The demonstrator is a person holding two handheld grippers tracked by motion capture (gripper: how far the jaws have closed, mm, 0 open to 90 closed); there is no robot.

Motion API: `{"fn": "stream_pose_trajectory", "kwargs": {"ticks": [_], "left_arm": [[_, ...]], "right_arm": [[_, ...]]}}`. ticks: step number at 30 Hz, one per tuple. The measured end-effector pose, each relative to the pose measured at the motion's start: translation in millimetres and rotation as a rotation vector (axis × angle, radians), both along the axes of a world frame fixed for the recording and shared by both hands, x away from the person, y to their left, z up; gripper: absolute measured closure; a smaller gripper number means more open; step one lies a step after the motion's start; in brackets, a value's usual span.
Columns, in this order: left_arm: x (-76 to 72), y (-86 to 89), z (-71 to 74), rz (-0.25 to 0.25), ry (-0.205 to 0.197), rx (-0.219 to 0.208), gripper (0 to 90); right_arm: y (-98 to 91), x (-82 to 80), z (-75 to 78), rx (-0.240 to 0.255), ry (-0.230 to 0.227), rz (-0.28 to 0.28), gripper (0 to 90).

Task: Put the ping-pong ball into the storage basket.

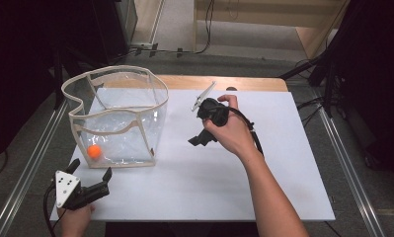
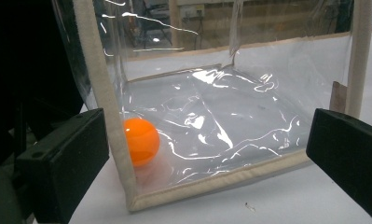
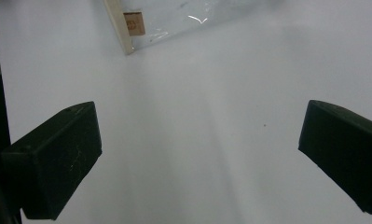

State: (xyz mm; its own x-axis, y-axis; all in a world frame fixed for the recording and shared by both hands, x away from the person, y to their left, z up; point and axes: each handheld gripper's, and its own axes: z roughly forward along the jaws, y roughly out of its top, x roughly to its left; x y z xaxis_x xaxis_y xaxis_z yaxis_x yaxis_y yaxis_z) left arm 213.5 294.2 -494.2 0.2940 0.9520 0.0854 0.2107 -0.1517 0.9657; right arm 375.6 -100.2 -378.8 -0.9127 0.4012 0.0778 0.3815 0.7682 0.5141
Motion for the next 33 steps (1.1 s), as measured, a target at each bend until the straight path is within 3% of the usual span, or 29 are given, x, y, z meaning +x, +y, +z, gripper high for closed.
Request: {"fn": "stream_pose_trajectory", "kwargs": {"ticks": [33], "left_arm": [[0.1, -0.2, 0.0, -0.004, 0.002, 0.008, 0.0]], "right_arm": [[-50.7, -32.2, -46.2, 0.055, 0.012, -0.057, 0.0]]}}
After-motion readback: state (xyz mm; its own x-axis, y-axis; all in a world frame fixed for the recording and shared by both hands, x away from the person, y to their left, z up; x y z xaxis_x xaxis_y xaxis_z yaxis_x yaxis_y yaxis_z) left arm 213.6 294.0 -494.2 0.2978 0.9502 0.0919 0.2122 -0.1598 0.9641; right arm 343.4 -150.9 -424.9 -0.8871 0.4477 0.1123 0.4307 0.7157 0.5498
